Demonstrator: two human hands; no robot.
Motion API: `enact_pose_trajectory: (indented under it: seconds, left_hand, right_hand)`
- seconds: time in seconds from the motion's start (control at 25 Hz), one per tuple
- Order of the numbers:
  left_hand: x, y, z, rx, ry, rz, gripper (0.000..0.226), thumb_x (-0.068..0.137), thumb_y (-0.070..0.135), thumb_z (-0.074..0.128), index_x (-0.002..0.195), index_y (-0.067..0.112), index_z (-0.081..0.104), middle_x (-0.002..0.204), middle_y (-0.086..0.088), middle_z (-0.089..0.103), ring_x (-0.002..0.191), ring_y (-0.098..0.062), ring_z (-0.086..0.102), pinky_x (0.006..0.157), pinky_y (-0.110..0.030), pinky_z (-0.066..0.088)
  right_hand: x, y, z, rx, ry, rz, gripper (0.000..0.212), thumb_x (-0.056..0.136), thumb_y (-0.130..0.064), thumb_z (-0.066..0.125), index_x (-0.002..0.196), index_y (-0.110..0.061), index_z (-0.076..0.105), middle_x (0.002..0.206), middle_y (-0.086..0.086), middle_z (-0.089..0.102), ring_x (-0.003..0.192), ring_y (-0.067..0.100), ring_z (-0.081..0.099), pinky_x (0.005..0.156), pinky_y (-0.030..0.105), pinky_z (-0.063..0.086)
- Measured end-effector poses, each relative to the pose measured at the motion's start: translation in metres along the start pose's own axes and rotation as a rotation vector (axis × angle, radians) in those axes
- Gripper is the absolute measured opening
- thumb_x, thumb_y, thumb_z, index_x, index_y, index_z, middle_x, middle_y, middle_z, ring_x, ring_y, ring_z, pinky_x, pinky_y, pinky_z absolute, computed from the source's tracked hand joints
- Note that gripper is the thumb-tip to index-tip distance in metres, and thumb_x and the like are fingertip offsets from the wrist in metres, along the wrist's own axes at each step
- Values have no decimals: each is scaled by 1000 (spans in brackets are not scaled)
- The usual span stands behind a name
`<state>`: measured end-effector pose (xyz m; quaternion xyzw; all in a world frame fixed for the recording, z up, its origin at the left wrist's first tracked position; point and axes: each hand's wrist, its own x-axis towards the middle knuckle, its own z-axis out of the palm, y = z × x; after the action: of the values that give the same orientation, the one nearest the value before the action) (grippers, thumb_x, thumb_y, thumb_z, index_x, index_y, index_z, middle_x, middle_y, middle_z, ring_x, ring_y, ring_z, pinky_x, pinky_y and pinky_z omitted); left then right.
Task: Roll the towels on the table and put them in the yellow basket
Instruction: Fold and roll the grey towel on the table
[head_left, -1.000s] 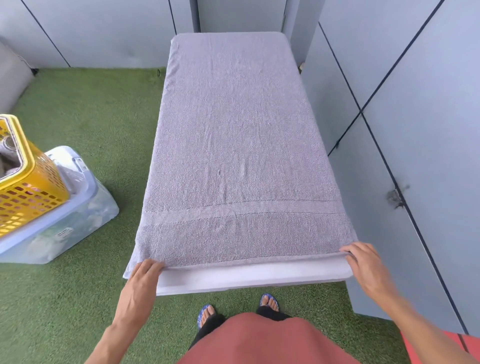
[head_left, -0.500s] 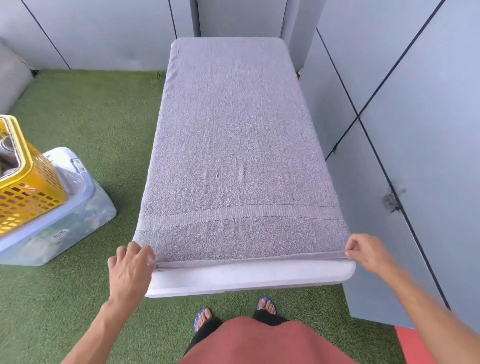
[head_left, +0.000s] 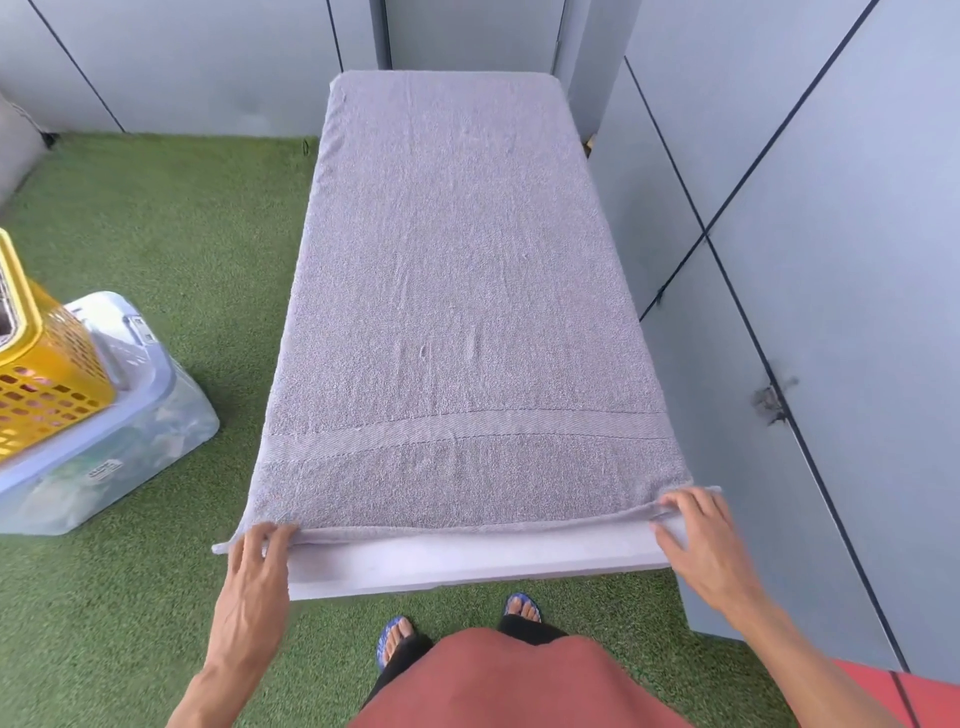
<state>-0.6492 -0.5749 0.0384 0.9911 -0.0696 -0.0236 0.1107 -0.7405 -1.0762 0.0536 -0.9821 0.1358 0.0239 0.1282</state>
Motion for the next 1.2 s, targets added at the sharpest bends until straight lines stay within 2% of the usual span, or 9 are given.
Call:
enact_pose_trajectory:
  seconds: [0.24, 0.44, 0.56, 0.64, 0.76, 0.88, 1.0, 1.12, 1.2]
  left_hand:
    - [6, -5, 7, -55, -7, -14, 69, 63, -33, 52, 118, 8, 53, 114, -18, 46, 100, -35, 42, 56, -45, 55]
    - [6, -8, -1, -93, 17, -45, 38, 80, -12, 61, 112, 8, 58, 101, -8, 59, 92, -26, 46, 70, -39, 46]
    - [9, -21, -11, -117, -73, 31, 21, 84, -2, 63, 99, 13, 64, 92, 0, 64, 84, -21, 55, 65, -35, 48]
    - [21, -29, -21, -178, -207, 23, 16, 88, 4, 62, 92, 18, 68, 89, 6, 64, 80, -15, 61, 67, -33, 51]
    - [48, -32, -29, -248, -374, -52, 14, 88, 12, 65, 88, 25, 71, 93, 7, 62, 78, -5, 60, 69, -21, 48]
    - [61, -27, -31, -277, -269, -151, 16, 81, 10, 72, 79, 25, 66, 93, 0, 56, 80, -14, 57, 65, -20, 40]
    - [53, -21, -29, -76, -102, -114, 16, 76, 10, 76, 76, 21, 64, 85, -1, 56, 81, -21, 47, 67, -33, 42]
    - [29, -9, -15, 19, 3, -3, 20, 71, -12, 71, 83, 5, 68, 84, -9, 57, 77, -25, 46, 56, -37, 47]
    - [12, -5, -5, 15, 3, 12, 37, 71, -20, 63, 101, 1, 63, 101, -14, 54, 89, -31, 49, 59, -41, 55]
  right_hand:
    - [10, 5, 7, -5, 103, 39, 24, 83, 3, 62, 105, -8, 65, 104, 2, 59, 98, 23, 54, 89, 35, 45]
    - [12, 8, 4, 10, 83, 56, 15, 86, -3, 62, 99, -9, 67, 99, 2, 63, 93, 24, 57, 84, 39, 48]
    - [12, 16, -6, 58, -22, 76, 11, 87, -2, 62, 94, -7, 68, 92, 3, 67, 92, 27, 59, 80, 39, 47]
    - [12, 27, -17, 125, -147, 42, 12, 88, -1, 62, 91, -9, 70, 88, -1, 66, 88, 22, 60, 77, 29, 42]
    - [25, 35, -33, 215, -327, 71, 26, 87, -6, 65, 79, -31, 62, 80, -5, 67, 76, 11, 61, 66, 15, 40]
    - [40, 30, -31, 302, -281, 224, 29, 79, -6, 73, 70, -30, 60, 67, -2, 65, 69, 19, 62, 65, 27, 42]
    - [40, 21, -22, 123, -94, 207, 25, 74, -10, 77, 71, -29, 61, 70, -9, 56, 76, 21, 54, 69, 34, 42]
    - [16, 3, -8, 112, 14, 117, 13, 83, -3, 67, 86, -16, 66, 82, -3, 55, 84, 26, 55, 72, 35, 44]
    - [-1, -3, 2, 102, 14, 61, 18, 87, -5, 62, 103, -11, 65, 98, 1, 56, 98, 24, 50, 84, 37, 43]
